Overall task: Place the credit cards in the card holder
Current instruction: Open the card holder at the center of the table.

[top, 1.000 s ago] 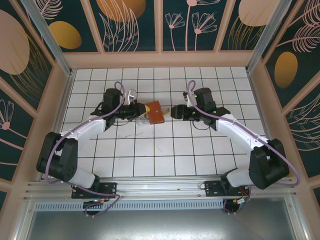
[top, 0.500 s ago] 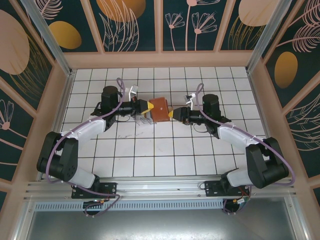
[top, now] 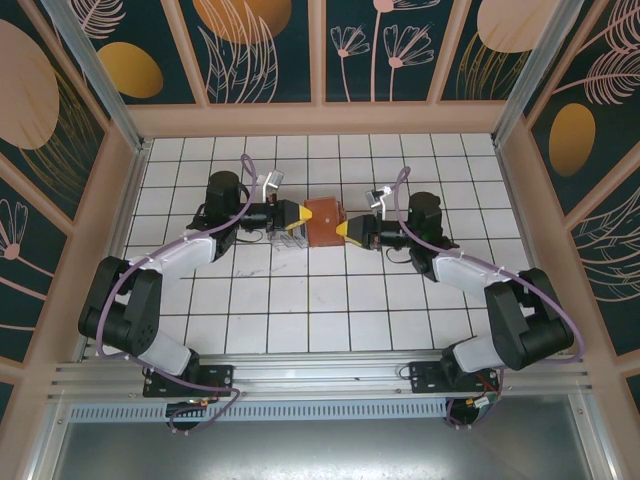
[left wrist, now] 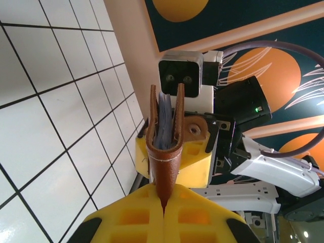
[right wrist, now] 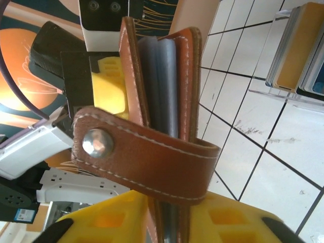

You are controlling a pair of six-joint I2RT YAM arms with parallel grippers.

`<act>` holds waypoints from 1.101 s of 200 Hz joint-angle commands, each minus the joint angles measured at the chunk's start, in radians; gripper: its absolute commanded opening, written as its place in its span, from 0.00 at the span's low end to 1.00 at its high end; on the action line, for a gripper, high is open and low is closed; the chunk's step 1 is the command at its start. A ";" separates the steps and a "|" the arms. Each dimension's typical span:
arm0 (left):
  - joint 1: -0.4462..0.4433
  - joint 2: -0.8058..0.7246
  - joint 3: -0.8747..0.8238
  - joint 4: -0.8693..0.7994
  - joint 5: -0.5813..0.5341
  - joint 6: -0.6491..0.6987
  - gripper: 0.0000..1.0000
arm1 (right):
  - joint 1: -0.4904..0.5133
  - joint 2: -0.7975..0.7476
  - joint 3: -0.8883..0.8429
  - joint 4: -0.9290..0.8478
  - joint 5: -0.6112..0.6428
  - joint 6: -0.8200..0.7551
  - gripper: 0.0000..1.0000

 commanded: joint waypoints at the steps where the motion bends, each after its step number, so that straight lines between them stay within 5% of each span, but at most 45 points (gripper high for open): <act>1: -0.022 -0.001 0.025 0.030 0.033 0.018 0.00 | -0.011 -0.028 -0.022 0.113 -0.012 0.033 0.33; 38: -0.025 0.008 0.018 0.055 0.040 0.004 0.00 | -0.016 -0.055 -0.042 0.155 -0.010 0.058 0.25; 93: -0.026 0.001 0.006 0.053 0.032 0.020 0.00 | -0.043 -0.104 -0.088 0.171 0.021 0.072 0.33; 166: -0.037 0.013 0.025 0.045 0.055 0.022 0.00 | -0.040 -0.099 -0.090 0.174 0.017 0.070 0.12; 220: -0.045 0.014 0.030 0.023 0.050 0.048 0.00 | -0.042 -0.108 -0.099 0.186 0.015 0.080 0.15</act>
